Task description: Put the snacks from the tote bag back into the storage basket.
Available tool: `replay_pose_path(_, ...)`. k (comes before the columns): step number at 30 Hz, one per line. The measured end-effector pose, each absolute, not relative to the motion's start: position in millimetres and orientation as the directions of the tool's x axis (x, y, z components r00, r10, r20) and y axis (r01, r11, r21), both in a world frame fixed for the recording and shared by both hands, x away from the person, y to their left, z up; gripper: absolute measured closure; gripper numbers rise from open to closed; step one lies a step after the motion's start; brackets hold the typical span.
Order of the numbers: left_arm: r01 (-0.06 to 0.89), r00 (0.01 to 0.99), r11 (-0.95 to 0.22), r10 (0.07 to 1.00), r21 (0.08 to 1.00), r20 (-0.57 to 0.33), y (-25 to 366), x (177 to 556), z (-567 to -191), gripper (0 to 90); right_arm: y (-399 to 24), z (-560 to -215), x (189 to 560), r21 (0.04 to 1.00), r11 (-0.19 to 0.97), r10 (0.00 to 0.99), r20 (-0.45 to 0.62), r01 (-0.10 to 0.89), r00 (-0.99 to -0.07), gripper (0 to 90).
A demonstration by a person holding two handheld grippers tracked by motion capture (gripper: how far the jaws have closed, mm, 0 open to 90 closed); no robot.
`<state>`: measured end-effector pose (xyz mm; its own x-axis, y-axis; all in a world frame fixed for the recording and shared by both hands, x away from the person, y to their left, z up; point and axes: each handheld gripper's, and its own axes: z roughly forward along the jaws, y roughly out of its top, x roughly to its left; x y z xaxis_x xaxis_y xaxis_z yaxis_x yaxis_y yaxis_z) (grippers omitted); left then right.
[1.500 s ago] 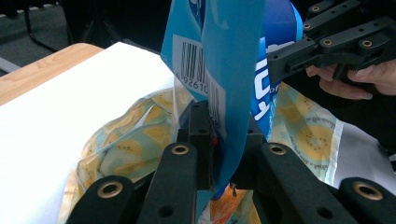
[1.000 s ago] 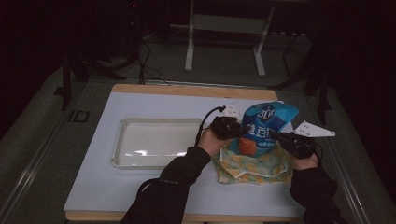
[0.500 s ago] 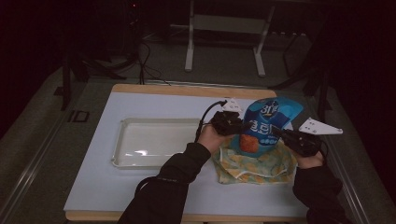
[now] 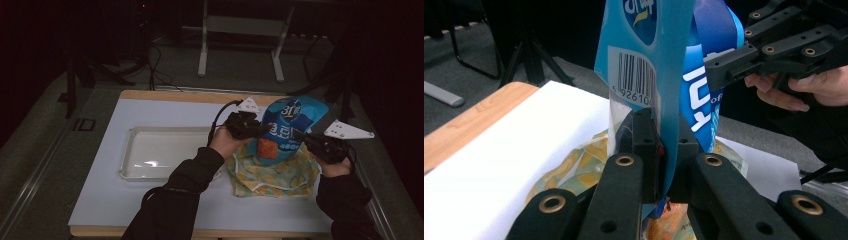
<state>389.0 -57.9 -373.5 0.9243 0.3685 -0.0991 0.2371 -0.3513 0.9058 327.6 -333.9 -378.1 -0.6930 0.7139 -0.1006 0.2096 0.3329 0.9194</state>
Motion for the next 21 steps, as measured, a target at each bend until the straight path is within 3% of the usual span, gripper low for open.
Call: replay_pose_path(21,0.229,0.913,-0.324,0.399,0.918,-0.087,-31,392,-339,87.6,-310,-343,338,0.925,0.343,0.696,-0.135,0.161,-0.705,89.3)
